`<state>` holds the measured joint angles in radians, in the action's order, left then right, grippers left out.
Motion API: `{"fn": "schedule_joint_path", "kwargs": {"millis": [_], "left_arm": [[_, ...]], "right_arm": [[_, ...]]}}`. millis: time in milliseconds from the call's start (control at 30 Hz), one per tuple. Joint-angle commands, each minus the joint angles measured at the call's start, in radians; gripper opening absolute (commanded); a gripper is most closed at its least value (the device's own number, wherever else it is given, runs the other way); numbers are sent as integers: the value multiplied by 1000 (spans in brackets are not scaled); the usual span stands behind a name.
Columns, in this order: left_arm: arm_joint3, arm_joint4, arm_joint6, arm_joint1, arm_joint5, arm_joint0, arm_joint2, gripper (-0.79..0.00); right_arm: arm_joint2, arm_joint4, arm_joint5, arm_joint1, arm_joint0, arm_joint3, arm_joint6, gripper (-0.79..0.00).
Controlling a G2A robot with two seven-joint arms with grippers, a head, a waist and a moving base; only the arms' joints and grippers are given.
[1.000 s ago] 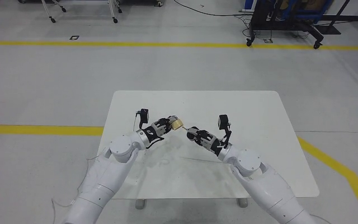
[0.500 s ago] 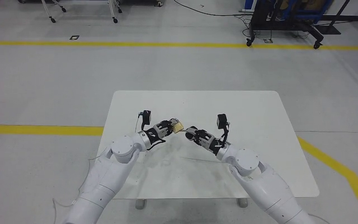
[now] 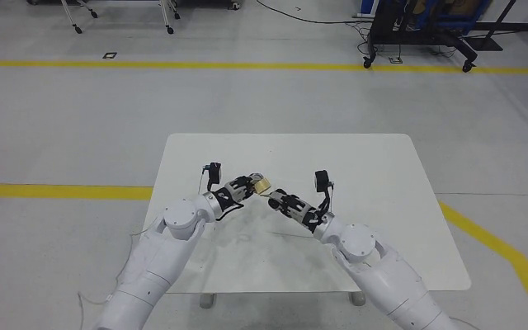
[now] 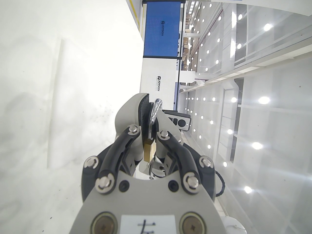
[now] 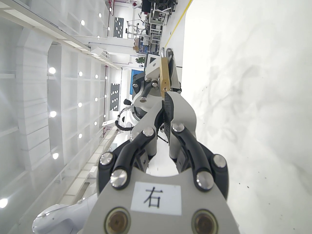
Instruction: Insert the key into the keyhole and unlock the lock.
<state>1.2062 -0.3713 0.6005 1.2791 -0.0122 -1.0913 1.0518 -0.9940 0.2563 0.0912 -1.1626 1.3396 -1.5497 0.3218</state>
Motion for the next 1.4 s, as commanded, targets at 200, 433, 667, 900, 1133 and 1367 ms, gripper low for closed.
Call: {"fn": "schedule_joint_path", "kwargs": {"millis": [200, 433, 667, 900, 1133, 1367], "left_arm": [[-8, 5, 6, 3, 40, 7, -6, -785], [-22, -23, 21, 6, 89, 14, -4, -785], [-38, -44, 36, 10, 115, 27, -3, -785], [-44, -46, 35, 12, 101, 31, 1, -785], [-43, -50, 33, 12, 88, 28, 8, -785], [-44, -50, 41, 13, 82, 28, 10, -785]], "right_arm": [[-16, -214, -24, 3, 56, -85, -167, -785], [48, -432, -136, -5, 36, -104, -178, -785], [80, -562, -180, -11, 22, -102, -165, -785], [39, -477, -136, -13, 47, -129, -135, -785], [-69, -164, 3, -2, 62, -80, 89, -785], [-60, -106, -53, -10, 12, -17, 151, -785]]}}
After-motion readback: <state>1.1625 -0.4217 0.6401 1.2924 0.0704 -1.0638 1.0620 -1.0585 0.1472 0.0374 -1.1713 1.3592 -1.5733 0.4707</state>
